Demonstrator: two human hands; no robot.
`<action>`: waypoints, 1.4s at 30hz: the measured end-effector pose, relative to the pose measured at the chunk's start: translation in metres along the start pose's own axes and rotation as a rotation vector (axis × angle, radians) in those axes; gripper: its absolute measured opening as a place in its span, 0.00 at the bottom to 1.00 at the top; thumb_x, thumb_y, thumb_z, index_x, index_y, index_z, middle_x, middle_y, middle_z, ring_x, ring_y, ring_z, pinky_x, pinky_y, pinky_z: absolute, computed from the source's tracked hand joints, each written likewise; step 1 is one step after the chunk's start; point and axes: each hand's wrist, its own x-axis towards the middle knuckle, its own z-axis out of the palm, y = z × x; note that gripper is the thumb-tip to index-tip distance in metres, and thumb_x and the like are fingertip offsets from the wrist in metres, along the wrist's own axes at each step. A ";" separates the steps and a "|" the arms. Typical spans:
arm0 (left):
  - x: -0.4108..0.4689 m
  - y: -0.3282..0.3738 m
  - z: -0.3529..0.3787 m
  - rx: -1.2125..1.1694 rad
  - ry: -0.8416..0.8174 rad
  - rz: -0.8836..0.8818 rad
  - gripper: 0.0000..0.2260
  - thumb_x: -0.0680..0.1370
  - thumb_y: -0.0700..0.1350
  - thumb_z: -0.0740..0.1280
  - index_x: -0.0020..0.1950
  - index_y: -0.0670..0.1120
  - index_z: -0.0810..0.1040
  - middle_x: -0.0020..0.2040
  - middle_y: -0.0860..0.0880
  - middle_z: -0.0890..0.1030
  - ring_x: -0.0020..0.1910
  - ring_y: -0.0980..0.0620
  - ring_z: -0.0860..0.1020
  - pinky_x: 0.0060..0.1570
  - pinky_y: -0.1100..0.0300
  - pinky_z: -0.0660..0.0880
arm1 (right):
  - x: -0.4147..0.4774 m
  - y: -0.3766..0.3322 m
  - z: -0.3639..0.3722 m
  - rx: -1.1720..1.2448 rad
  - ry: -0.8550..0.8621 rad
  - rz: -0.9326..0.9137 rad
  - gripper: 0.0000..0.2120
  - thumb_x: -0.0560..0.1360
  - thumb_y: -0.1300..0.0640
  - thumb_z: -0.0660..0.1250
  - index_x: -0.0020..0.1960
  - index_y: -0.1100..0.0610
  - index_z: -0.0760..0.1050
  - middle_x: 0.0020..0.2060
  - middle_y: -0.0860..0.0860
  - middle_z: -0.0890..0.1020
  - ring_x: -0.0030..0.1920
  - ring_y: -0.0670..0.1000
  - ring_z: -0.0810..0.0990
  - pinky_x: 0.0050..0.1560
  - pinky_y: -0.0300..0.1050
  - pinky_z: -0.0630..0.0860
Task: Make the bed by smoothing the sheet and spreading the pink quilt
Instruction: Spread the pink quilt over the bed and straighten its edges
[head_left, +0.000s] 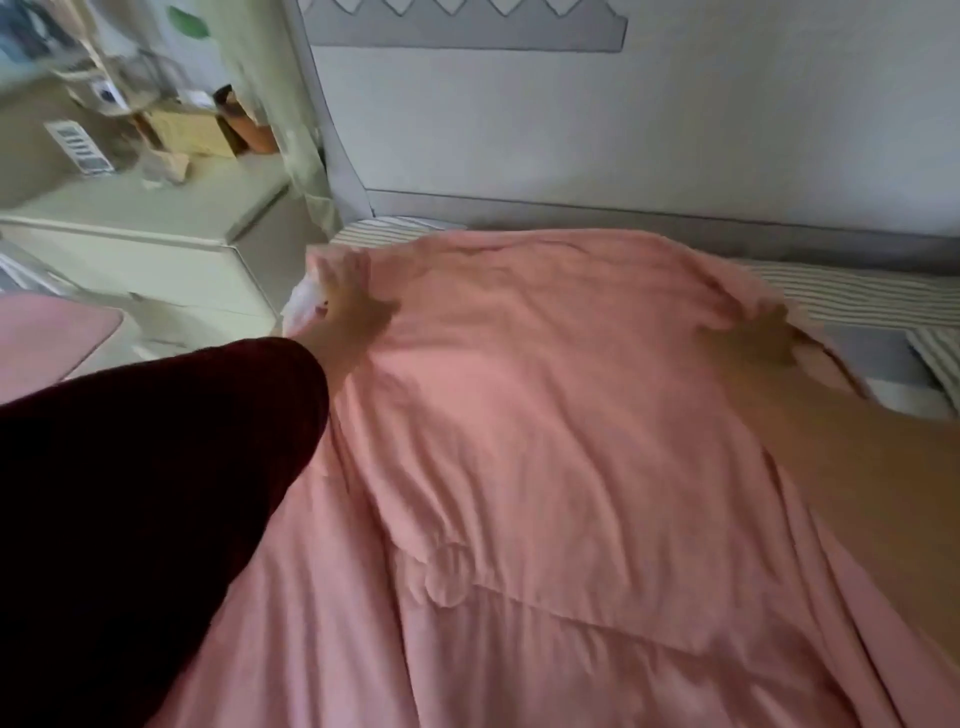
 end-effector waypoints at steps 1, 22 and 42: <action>0.001 -0.009 0.011 0.029 -0.071 0.018 0.39 0.75 0.55 0.66 0.78 0.46 0.49 0.78 0.44 0.45 0.77 0.43 0.43 0.74 0.50 0.51 | -0.006 0.003 0.014 -0.020 -0.098 -0.032 0.43 0.74 0.47 0.68 0.78 0.63 0.50 0.75 0.61 0.59 0.75 0.59 0.58 0.74 0.53 0.56; 0.056 -0.108 0.171 0.265 -0.329 0.049 0.39 0.73 0.72 0.49 0.77 0.57 0.36 0.76 0.51 0.32 0.74 0.45 0.30 0.70 0.37 0.33 | -0.068 -0.017 0.260 -0.715 -0.510 -0.304 0.50 0.64 0.19 0.49 0.75 0.40 0.31 0.75 0.52 0.29 0.72 0.70 0.30 0.61 0.82 0.39; 0.192 -0.076 0.211 0.308 0.061 0.110 0.37 0.73 0.73 0.41 0.78 0.56 0.43 0.79 0.49 0.41 0.77 0.45 0.36 0.71 0.36 0.38 | -0.004 -0.016 0.315 -0.566 0.021 -0.637 0.32 0.76 0.37 0.52 0.77 0.49 0.59 0.77 0.53 0.57 0.77 0.59 0.52 0.73 0.68 0.44</action>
